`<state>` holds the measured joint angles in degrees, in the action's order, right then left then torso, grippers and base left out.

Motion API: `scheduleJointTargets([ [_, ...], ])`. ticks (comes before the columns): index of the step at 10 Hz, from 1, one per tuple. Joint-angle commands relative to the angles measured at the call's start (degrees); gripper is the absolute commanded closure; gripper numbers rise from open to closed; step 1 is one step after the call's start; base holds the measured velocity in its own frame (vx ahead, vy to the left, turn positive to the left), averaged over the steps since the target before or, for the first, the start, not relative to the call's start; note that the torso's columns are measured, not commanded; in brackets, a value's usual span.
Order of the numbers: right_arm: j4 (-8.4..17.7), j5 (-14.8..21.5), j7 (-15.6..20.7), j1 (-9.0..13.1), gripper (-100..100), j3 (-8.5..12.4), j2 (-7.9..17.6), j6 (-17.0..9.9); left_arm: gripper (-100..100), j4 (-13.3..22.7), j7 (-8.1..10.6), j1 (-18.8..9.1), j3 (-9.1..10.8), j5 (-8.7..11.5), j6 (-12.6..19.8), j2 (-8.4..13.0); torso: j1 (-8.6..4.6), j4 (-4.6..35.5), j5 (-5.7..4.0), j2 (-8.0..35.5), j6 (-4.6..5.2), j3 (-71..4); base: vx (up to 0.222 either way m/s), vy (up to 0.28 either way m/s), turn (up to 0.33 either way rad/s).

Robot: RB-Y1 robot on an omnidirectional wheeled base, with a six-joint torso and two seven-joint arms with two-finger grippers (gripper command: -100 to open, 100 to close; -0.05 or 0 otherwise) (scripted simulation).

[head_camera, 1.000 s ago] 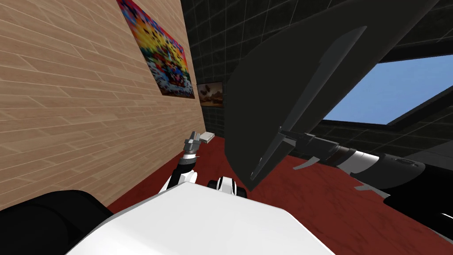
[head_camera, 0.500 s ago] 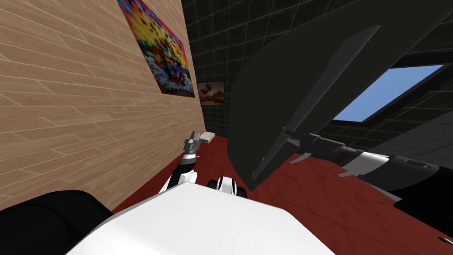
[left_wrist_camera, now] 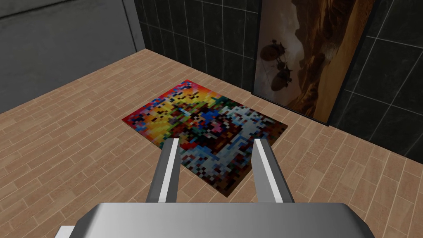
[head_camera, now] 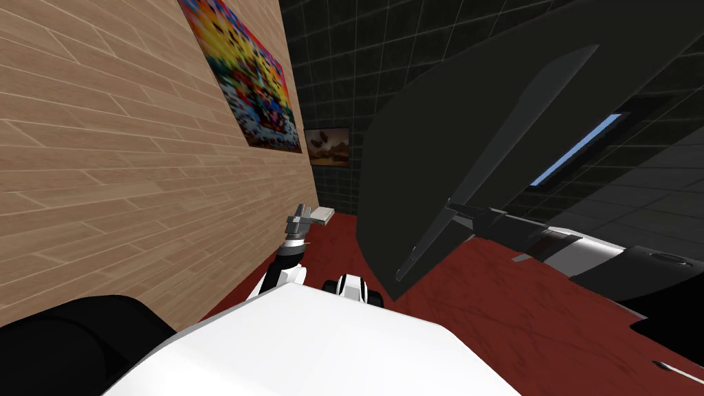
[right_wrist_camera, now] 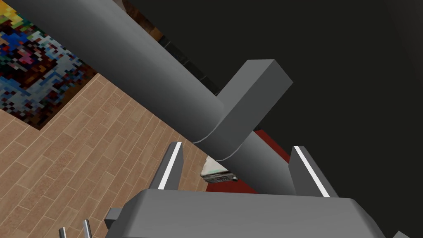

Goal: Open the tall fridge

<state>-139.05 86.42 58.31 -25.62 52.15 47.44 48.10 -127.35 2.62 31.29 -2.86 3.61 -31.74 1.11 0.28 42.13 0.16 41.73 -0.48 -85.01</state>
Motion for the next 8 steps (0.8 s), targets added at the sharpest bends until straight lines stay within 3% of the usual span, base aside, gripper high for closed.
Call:
scheduleJointTargets([
  [1, 0.74, 1.16, -0.89, -0.69, 100, 1.27, -0.24, -0.76, 0, 0.00, 0.00, 0.00, 0.00, 0.00, 0.00, 0.00, 0.10, -0.02, -0.03, -0.05, 0.03, 0.00, -0.005, 0.309, -0.154],
  [6, 1.77, 3.05, -1.98, -2.06, 100, 3.16, -0.68, -1.44, 0, 0.00, 0.00, 0.00, -0.01, 0.00, 0.00, 0.00, 0.00, 0.08, 0.04, 0.04, 0.04, 0.01, -0.044, 0.289, -0.099],
  [7, 2.31, 2.17, -3.29, -1.60, -100, 4.06, 1.30, -0.21, 0, 0.00, 0.00, 0.01, 0.00, 0.00, 0.00, 0.00, -0.04, 0.10, 0.05, 0.00, 0.08, -0.02, -0.007, 0.128, -0.076],
  [8, 2.61, 1.79, -4.02, -1.35, -100, 4.72, 2.19, 0.10, 0, -0.01, 0.00, 0.01, 0.01, 0.00, 0.00, 0.01, -0.52, 0.07, -0.11, 0.11, 0.25, 0.08, 0.005, -0.007, -0.001],
])
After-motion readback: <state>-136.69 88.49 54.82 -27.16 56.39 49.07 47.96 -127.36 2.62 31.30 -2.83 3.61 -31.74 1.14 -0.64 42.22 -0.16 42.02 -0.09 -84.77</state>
